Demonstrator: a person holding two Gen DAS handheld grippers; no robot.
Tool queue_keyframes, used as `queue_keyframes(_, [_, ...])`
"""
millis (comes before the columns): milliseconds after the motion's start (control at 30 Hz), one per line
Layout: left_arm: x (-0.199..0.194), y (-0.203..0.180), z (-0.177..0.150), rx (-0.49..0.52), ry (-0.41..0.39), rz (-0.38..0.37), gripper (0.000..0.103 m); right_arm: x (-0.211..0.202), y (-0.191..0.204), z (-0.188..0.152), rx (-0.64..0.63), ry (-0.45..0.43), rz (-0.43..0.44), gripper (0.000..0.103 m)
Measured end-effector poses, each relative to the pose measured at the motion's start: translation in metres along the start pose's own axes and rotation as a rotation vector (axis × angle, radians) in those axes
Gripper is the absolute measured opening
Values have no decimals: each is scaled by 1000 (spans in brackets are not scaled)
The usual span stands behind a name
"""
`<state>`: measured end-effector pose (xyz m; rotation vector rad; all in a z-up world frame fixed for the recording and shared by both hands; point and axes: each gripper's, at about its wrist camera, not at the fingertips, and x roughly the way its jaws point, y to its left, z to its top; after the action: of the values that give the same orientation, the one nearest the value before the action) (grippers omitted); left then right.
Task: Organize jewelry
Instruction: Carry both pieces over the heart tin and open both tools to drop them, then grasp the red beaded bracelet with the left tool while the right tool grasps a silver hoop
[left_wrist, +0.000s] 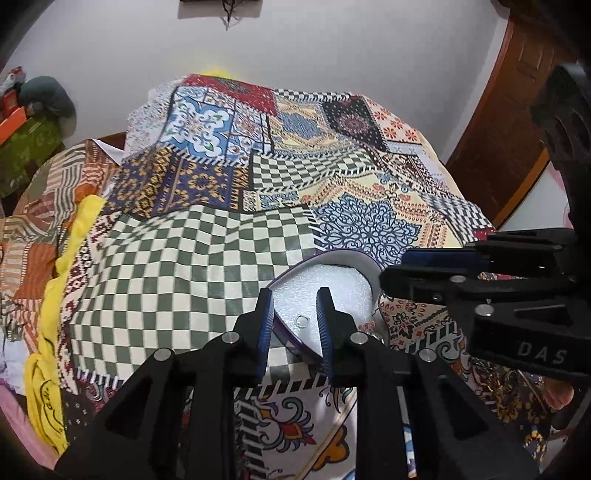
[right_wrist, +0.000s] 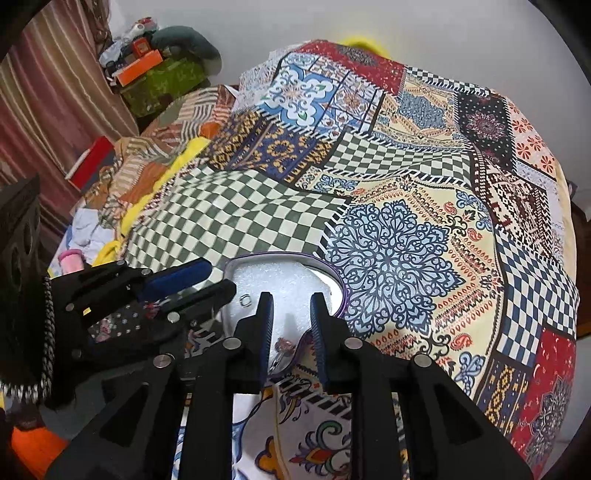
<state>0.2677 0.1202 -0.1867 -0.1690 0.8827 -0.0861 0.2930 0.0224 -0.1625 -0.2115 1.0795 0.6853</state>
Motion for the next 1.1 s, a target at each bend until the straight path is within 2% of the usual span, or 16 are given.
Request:
queue_keyframes(167, [-25, -4, -4, 9, -32, 18, 34, -22, 2, -8, -1, -54, -32, 40])
queue_keyframes(700, [-89, -31, -31, 42, -71, 34, 35, -87, 11, -54, -3, -192, -89, 40])
queue_keyframes(900, [-101, -48, -46, 56, -75, 20, 39, -108, 12, -77, -18, -245, -145, 41])
queue_keyframes(967, [-102, -54, -51, 59, -73, 11, 39, -113, 10, -84, -12, -261, -159, 49])
queue_keyframes(1100, [-106, -67, -59, 76, -78, 8, 39, -123, 5, -102, -3, -292, -191, 52])
